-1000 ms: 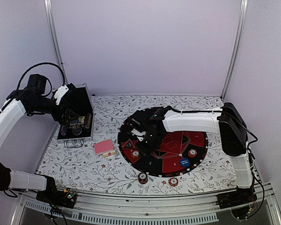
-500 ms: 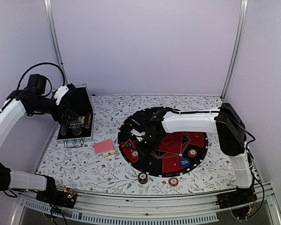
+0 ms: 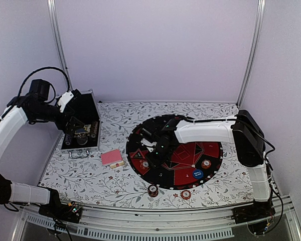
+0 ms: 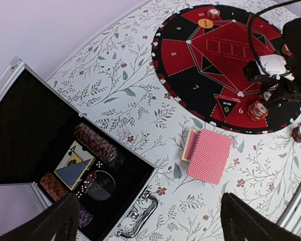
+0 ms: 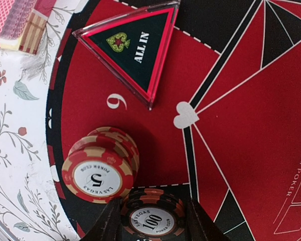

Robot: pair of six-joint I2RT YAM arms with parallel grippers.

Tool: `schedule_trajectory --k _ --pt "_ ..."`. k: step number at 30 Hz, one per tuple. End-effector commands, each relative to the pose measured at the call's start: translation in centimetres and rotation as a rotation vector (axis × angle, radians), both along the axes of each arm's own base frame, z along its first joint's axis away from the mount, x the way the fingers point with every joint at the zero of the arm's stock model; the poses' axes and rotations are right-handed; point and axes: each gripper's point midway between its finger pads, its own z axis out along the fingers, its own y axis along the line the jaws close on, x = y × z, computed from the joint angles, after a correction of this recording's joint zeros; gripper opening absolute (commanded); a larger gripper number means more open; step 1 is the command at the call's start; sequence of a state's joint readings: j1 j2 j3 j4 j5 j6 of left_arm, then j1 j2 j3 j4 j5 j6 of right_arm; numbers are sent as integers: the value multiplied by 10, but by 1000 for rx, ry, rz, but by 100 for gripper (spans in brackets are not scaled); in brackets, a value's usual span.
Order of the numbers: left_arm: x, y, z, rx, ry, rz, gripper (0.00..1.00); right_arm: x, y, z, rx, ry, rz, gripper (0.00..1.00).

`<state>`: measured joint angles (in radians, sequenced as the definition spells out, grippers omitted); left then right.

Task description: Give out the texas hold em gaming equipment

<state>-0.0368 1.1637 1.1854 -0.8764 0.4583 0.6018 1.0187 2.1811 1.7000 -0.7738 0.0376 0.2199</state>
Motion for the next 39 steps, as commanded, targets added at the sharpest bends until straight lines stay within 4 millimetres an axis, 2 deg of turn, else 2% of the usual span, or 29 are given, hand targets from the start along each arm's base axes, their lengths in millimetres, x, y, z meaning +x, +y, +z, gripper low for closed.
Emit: schedule_trajectory --k 1,19,31,39 --pt "2 -3 10 4 -27 -15 100 1 -2 21 30 -9 -12 36" --pt "4 -5 6 -6 -16 -19 100 4 7 47 76 -24 0 36" --pt "4 -4 7 1 -21 -21 100 -10 -19 30 37 7 -16 36" --pt "3 -3 8 7 -24 -16 100 -13 -12 11 42 44 6 36"
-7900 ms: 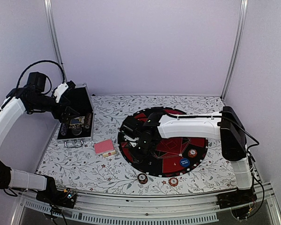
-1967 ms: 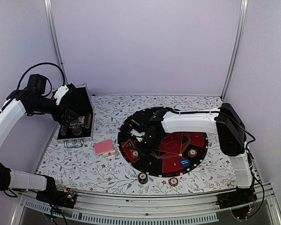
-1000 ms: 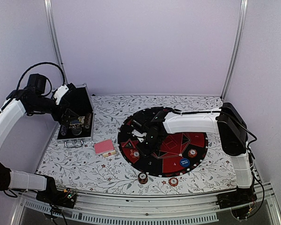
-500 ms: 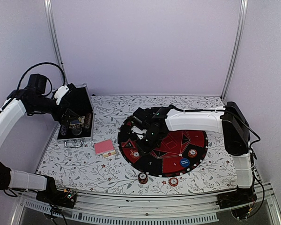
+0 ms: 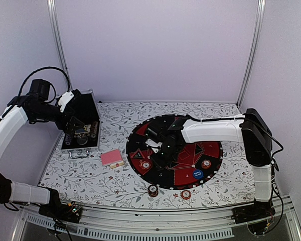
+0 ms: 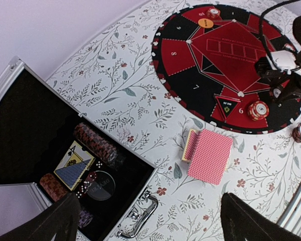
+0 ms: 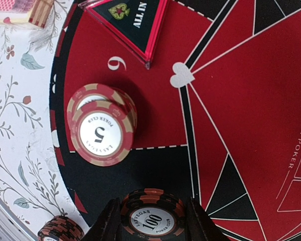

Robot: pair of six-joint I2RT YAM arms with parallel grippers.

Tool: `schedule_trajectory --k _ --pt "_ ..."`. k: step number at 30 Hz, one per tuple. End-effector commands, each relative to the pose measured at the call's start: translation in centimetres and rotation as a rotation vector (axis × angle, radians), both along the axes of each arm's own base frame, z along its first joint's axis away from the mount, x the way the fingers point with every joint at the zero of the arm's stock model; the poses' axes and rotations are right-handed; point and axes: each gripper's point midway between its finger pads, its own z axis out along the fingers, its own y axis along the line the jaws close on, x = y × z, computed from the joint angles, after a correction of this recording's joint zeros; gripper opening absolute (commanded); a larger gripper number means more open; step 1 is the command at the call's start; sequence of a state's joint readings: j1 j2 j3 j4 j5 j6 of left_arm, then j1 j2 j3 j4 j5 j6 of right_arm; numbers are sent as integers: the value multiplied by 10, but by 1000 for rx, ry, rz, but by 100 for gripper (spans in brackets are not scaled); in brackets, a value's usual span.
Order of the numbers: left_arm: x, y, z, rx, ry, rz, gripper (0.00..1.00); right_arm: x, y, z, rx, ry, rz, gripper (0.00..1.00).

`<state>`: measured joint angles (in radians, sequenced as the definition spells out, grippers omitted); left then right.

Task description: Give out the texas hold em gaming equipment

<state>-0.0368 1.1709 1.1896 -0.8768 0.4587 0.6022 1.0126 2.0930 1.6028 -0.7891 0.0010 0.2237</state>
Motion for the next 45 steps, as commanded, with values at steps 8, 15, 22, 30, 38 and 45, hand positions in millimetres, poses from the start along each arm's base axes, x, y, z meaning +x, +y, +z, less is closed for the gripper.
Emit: schedule_trajectory --k 8,15,22,30,38,45 --pt "2 -3 11 4 -30 -15 100 4 15 -15 36 20 21 38" --pt "2 -3 12 5 -33 -15 100 4 20 -18 50 27 29 41" --pt "3 -3 11 8 -32 -15 100 5 26 -19 59 32 36 47" --pt "3 -2 10 12 -31 -14 100 6 25 -13 61 26 32 73" --pt "1 -2 10 11 -30 -14 100 14 23 44 97 -59 12 76" --pt "0 -2 11 14 -33 -15 100 -36 11 59 57 -76 62 81"
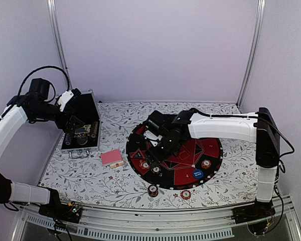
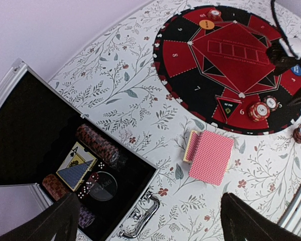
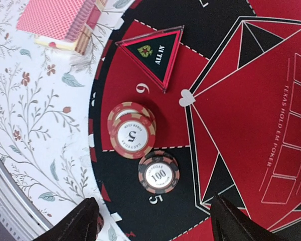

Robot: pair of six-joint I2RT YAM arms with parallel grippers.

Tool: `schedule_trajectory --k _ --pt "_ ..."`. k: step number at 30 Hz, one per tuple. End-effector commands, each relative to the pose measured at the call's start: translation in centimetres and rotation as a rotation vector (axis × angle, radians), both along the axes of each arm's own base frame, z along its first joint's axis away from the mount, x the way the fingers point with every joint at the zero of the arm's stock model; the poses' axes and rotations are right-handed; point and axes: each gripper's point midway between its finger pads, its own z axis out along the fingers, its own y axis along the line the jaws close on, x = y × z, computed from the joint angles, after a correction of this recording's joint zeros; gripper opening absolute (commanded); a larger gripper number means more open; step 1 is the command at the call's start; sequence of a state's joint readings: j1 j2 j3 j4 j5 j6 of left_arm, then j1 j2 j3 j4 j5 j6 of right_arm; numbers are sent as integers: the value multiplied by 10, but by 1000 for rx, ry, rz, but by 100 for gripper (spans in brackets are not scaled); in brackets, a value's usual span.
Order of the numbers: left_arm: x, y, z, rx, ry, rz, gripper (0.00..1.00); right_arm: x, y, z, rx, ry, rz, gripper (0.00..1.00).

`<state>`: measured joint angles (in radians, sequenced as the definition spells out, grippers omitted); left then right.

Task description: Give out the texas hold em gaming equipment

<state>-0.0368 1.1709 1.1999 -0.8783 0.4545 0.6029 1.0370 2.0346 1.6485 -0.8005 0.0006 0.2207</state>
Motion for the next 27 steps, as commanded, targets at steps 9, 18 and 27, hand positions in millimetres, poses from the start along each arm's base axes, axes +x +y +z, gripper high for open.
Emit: schedule_trajectory --k 9,18,27 --pt "-4 -3 6 6 -22 -19 100 -106 -2 -1 -45 100 142 88" --pt "-7 -4 5 5 -23 -22 100 -113 8 -29 -73 120 168 85" --pt "-5 -4 4 1 -21 -22 100 -106 15 -49 -107 104 179 77"
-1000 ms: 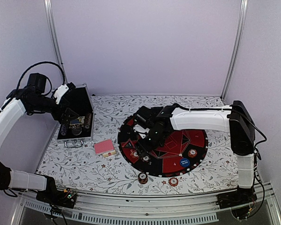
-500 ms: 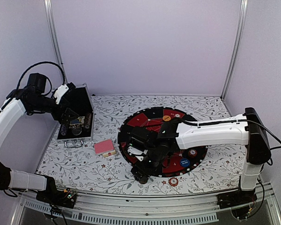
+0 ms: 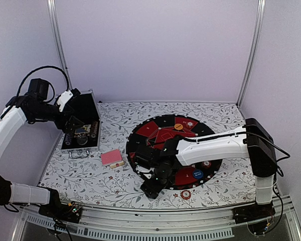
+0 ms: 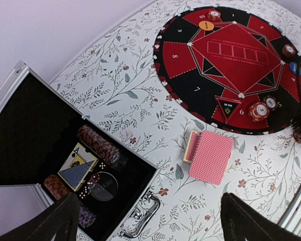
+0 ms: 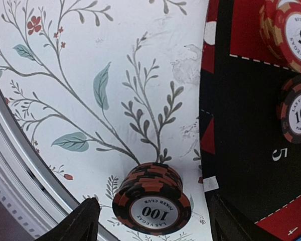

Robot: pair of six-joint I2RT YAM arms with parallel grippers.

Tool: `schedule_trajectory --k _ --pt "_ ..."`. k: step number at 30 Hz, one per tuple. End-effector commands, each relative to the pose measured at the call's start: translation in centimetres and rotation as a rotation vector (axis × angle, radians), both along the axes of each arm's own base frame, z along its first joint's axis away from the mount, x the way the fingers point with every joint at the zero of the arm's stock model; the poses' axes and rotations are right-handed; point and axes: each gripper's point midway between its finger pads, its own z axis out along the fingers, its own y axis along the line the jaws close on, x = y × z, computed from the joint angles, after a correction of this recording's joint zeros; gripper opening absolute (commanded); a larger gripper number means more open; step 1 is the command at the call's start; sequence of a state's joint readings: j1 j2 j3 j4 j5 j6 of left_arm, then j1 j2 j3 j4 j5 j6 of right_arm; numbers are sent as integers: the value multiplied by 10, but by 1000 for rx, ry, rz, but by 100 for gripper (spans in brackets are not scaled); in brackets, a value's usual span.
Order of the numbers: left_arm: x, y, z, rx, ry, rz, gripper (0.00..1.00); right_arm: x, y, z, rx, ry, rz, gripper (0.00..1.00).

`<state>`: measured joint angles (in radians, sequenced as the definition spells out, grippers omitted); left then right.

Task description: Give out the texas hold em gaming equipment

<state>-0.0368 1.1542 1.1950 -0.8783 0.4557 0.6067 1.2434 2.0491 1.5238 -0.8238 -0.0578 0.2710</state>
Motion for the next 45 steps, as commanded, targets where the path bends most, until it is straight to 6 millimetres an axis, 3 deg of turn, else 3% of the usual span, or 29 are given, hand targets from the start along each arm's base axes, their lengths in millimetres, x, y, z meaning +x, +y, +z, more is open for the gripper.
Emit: schedule_trajectory --k 1,11,21,33,45 --pt "-2 -4 1 0 -6 -19 100 7 11 -3 12 -30 8 76" --pt "0 -3 2 2 -8 -12 100 10 14 -8 5 -42 9 63" --pt "-1 -3 0 3 -3 -12 100 18 13 1 2 -83 0 53" --pt "-1 -2 0 9 -1 -12 100 18 11 2 -7 -82 6 45" --pt "0 -2 2 11 -8 -13 100 14 5 -1 -21 -69 6 45"
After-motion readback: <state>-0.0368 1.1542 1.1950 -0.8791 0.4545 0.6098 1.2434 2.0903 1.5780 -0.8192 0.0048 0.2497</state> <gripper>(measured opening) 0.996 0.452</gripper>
